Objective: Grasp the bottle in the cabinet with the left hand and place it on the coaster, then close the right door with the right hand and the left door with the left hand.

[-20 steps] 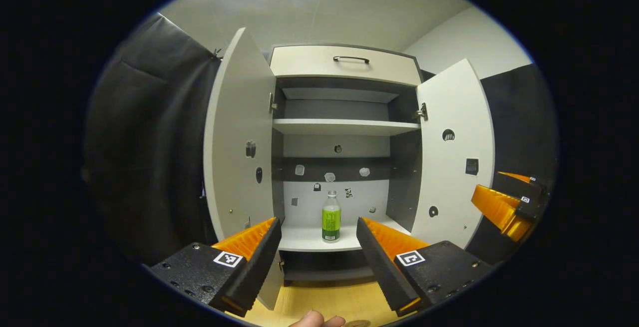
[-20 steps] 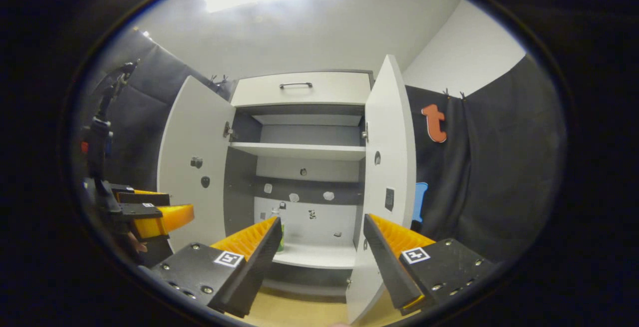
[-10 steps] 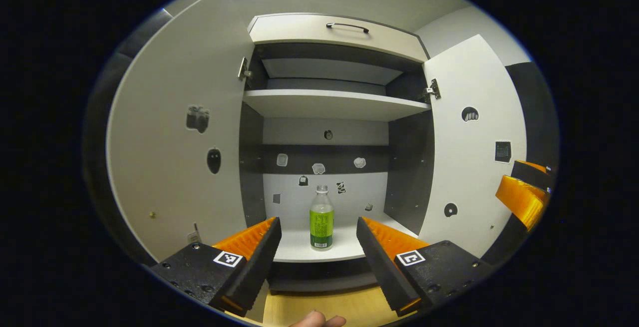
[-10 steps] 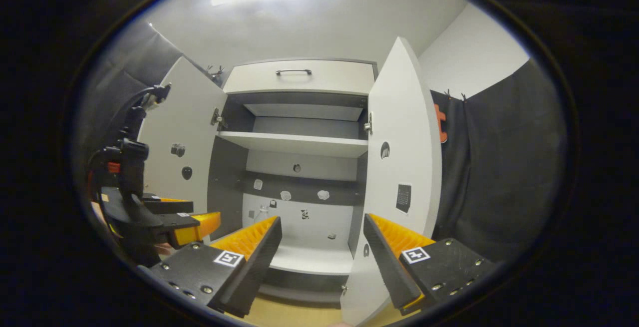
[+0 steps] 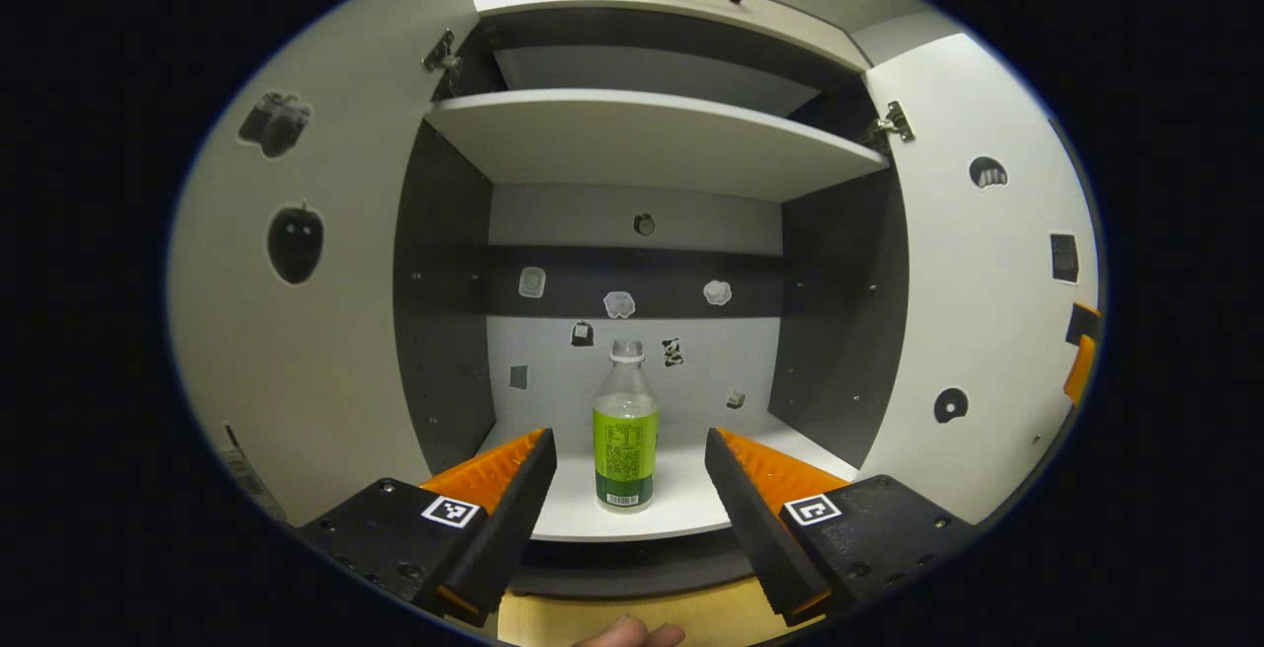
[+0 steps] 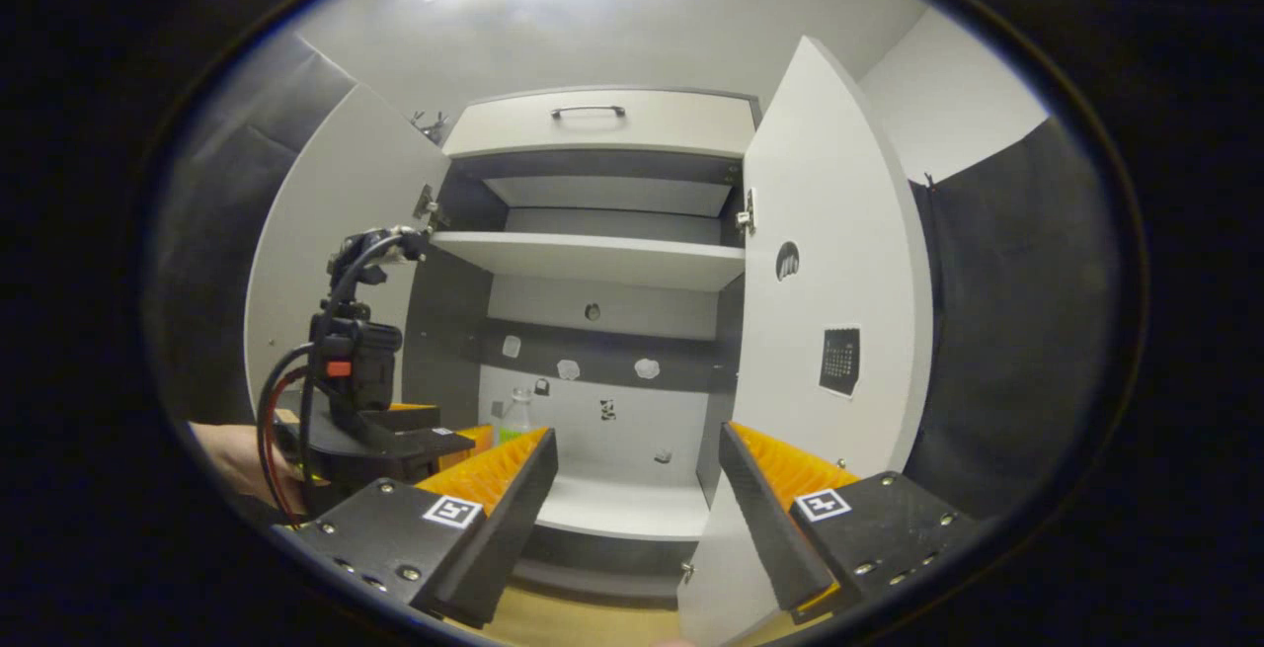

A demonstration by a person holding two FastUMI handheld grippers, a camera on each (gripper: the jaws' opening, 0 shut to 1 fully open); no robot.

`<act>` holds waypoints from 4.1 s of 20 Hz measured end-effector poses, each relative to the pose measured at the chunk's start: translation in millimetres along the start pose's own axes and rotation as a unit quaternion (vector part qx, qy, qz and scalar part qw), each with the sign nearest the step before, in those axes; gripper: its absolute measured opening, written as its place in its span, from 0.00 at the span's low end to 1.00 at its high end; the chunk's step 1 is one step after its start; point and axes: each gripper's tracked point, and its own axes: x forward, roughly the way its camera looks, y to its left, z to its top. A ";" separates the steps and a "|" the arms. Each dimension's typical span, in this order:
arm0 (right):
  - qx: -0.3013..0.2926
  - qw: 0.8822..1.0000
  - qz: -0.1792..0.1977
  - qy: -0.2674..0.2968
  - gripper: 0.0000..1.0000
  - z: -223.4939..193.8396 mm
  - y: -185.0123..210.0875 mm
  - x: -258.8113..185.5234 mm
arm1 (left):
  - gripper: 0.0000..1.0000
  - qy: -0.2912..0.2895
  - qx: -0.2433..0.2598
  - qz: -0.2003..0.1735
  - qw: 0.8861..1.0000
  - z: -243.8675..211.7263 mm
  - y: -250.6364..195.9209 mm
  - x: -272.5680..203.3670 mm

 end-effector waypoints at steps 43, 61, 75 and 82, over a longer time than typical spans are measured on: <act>0.038 0.999 0.018 0.021 0.99 -17.9 8.1 -113.9 | 0.81 -0.015 0.003 -0.062 0.998 -82.0 -33.8 -74.1; 0.034 0.996 0.034 0.079 0.99 -72.7 24.4 -125.1 | 0.81 0.046 0.028 -0.179 0.982 -289.4 -121.2 -187.9; 0.032 0.993 0.000 0.117 0.99 -109.5 7.1 -103.1 | 0.81 0.091 0.075 -0.251 0.961 -385.2 -146.6 -210.3; 0.022 0.992 -0.013 0.120 0.99 -113.4 -8.0 -103.0 | 0.83 0.098 0.119 -0.264 0.952 -381.7 -145.5 -210.8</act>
